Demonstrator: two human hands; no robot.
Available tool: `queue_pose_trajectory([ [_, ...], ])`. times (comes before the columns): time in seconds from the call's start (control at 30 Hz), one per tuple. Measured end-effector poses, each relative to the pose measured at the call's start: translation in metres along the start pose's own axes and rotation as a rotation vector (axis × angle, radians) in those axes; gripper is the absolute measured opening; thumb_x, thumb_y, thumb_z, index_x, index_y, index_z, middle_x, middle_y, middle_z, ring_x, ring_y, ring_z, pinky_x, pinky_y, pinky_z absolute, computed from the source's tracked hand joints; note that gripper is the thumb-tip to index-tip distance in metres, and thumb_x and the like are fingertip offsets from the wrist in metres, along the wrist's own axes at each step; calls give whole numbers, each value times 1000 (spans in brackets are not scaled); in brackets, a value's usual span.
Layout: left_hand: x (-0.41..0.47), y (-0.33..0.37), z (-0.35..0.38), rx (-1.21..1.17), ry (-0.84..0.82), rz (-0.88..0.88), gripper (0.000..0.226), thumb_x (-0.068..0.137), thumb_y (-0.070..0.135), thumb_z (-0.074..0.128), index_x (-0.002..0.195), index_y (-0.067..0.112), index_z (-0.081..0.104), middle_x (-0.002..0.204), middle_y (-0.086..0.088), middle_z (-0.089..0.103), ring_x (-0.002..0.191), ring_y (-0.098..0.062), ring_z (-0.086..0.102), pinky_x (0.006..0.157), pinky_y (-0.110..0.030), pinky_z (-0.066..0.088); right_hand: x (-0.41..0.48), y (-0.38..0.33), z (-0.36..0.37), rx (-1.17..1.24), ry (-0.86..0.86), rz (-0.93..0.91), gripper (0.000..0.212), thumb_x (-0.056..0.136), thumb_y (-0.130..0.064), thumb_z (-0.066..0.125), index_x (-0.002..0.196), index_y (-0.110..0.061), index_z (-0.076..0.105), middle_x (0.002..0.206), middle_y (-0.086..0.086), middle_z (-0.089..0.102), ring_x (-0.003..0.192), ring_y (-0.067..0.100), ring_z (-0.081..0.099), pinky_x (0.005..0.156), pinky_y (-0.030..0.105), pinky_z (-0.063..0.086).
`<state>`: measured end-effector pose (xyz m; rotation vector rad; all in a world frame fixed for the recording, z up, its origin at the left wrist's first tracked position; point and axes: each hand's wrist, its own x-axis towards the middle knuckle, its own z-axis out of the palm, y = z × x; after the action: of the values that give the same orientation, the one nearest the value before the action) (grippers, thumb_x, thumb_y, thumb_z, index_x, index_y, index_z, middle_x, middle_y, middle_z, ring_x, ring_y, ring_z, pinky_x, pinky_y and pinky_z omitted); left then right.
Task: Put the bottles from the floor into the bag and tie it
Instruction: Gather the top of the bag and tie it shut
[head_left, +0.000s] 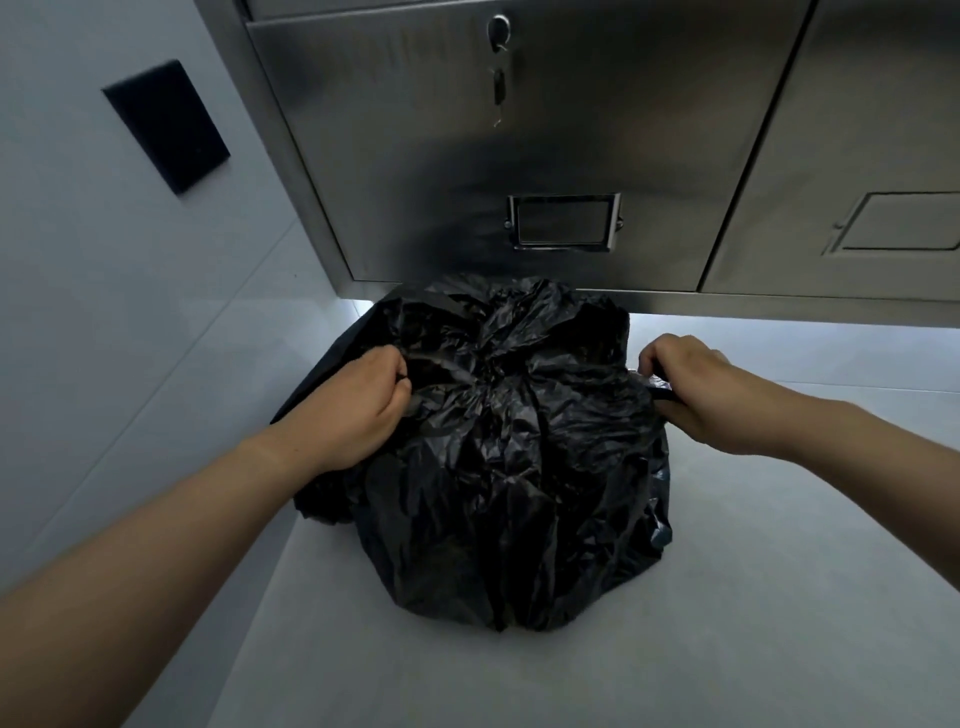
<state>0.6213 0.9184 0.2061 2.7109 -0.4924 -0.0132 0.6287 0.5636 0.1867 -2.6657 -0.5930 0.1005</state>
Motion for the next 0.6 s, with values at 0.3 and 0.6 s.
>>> queue_pose_trajectory([
  [0.3,-5,3,-2,29,-227,-76,14,95,28,33,82,22,34,70,-4,52,62,-15,47,58,-27,34,-18,12,-3,145,-204,197,43,69,-49,74,83,-29,39,88,-2,60,75,14,58,64,30,50],
  [0.6,-7,10,-14,-125,-105,-26,12,94,24,40,82,22,38,74,2,48,62,-7,40,61,-25,35,-19,0,-4,458,-298,241,43,69,-8,80,80,-14,39,93,8,63,61,10,61,56,24,51],
])
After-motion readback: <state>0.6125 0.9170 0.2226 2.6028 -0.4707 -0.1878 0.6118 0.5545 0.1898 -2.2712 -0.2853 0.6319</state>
